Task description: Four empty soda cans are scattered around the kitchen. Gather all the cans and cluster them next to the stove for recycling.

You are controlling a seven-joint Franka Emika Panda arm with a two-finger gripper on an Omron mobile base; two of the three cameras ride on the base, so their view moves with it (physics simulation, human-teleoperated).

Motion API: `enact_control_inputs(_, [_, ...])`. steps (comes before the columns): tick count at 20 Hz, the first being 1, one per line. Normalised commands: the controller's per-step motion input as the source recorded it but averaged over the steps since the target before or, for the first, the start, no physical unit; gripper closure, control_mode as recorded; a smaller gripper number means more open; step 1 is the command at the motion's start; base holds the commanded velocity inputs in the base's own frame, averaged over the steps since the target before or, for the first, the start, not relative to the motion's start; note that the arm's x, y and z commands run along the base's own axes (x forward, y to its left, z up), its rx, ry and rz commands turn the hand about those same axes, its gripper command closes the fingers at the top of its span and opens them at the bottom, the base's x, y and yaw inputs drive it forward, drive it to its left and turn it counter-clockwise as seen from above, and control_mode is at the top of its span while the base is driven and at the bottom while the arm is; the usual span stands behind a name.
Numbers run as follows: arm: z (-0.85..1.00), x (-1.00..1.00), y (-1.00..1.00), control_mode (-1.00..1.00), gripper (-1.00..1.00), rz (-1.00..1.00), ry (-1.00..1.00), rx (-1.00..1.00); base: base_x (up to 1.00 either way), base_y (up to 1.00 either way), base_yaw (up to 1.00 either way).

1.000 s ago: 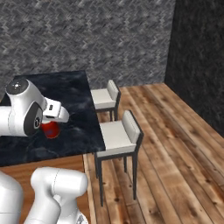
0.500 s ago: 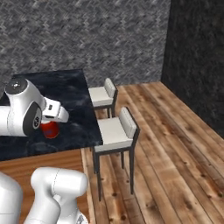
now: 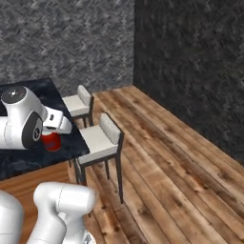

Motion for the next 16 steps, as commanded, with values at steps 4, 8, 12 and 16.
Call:
enact_control_inputs(4, [0.00, 0.00, 0.00, 1.00, 1.00, 0.00, 0.00, 0.00, -0.38, 0.00, -0.51])
enact_control_inputs(8, [0.00, 0.00, 0.00, 1.00, 1.00, 0.00, 0.00, 0.00, -0.41, 0.00, -0.55])
enact_control_inputs(12, [0.00, 0.00, 0.00, 1.00, 1.00, 0.00, 0.00, 0.00, -0.41, 0.00, -0.58])
enact_control_inputs(16, [0.00, 0.00, 0.00, 1.00, 1.00, 0.00, 0.00, 0.00, -0.43, 0.00, -0.60])
